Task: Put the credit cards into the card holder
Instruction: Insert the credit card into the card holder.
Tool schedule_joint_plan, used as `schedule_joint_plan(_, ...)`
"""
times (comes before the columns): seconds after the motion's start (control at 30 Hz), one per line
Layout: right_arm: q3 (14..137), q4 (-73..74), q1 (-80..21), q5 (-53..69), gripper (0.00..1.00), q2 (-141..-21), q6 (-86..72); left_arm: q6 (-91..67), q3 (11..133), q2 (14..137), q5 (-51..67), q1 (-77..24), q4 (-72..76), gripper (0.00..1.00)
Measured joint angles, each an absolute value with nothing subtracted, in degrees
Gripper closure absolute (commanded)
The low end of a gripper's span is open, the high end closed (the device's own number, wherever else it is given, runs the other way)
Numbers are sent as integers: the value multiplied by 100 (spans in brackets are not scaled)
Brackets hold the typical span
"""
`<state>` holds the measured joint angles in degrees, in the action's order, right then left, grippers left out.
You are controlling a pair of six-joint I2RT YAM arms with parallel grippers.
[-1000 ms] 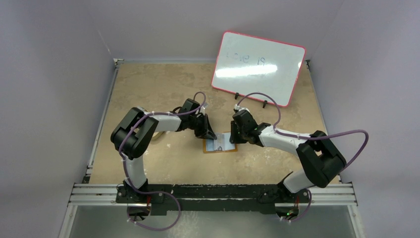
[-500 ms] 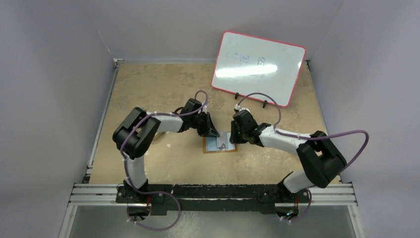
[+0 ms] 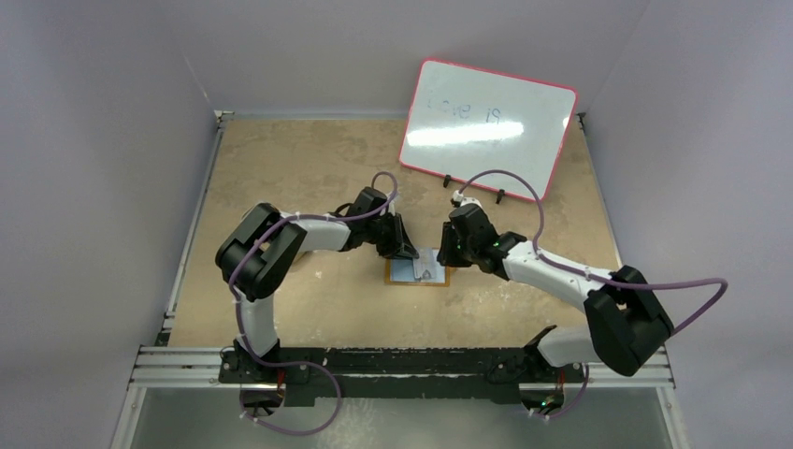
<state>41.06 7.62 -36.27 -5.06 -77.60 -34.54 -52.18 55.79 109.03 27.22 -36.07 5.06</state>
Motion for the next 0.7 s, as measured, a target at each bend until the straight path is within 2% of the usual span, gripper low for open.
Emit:
schedule_joint_plan(0.6, 3885, 408, -3485, -541, 74, -8326, -3507, -4698, 5690, 10943, 3089, -3621, 220, 100)
schedule_joint_plan(0.7, 3833, 298, -3485, -541, 74, -8326, -3540, -4810, 5690, 11015, 3081, -3686, 395, 95)
